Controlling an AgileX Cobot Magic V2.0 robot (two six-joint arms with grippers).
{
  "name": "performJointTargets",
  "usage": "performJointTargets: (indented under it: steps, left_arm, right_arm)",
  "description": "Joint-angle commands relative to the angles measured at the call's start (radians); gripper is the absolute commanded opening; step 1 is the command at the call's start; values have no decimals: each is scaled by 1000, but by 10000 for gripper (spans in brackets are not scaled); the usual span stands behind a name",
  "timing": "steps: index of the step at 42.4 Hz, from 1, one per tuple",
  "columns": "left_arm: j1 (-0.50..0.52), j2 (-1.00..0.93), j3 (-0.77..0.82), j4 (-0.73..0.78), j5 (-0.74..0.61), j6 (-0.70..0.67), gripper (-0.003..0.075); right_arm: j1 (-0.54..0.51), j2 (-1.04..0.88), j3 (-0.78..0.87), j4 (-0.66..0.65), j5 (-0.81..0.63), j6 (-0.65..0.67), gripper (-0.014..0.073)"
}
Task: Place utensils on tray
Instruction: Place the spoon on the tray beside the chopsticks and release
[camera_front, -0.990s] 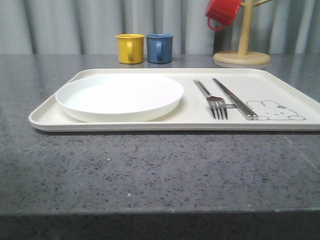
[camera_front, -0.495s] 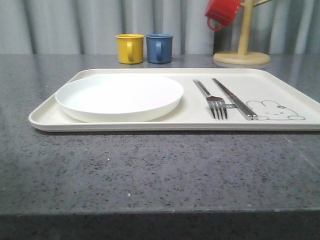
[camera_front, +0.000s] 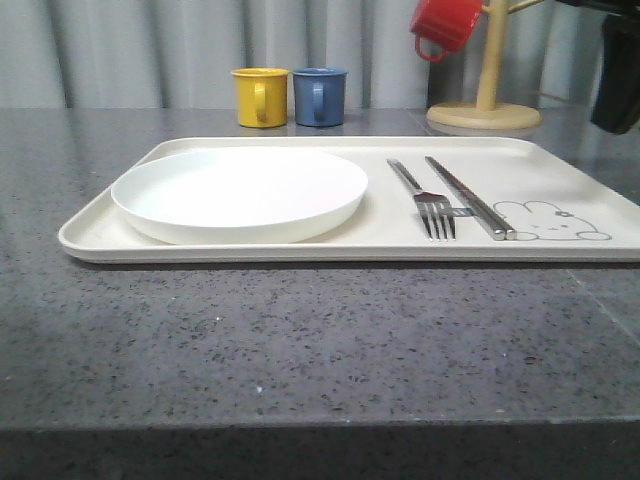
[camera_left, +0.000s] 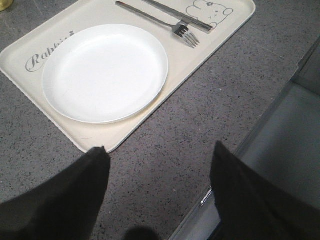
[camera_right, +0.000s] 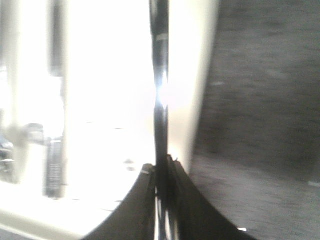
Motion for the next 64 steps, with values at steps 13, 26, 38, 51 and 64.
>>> performJointTargets:
  steps: [13,26,38,51,64]
  left_arm:
    - [-7,-2,-27,-6,-73,-12,438]
    - [-7,-2,-27,-6,-73,-12,438]
    - [-7,-2,-27,-6,-73,-12,438]
    - [-7,-2,-27,-6,-75,-12,438]
    - [-7,-2,-27,-6,-98,-12,438]
  right_arm:
    - [46,48,-29,44,-85,234,2]
    - [46,79,-29,54,-86,239,182]
    - [46,75,-29,38,-98,229,225]
    - [65,-117,-10,33,-81,-6,223]
    - [180,-507,254,-96,-43,-76,223]
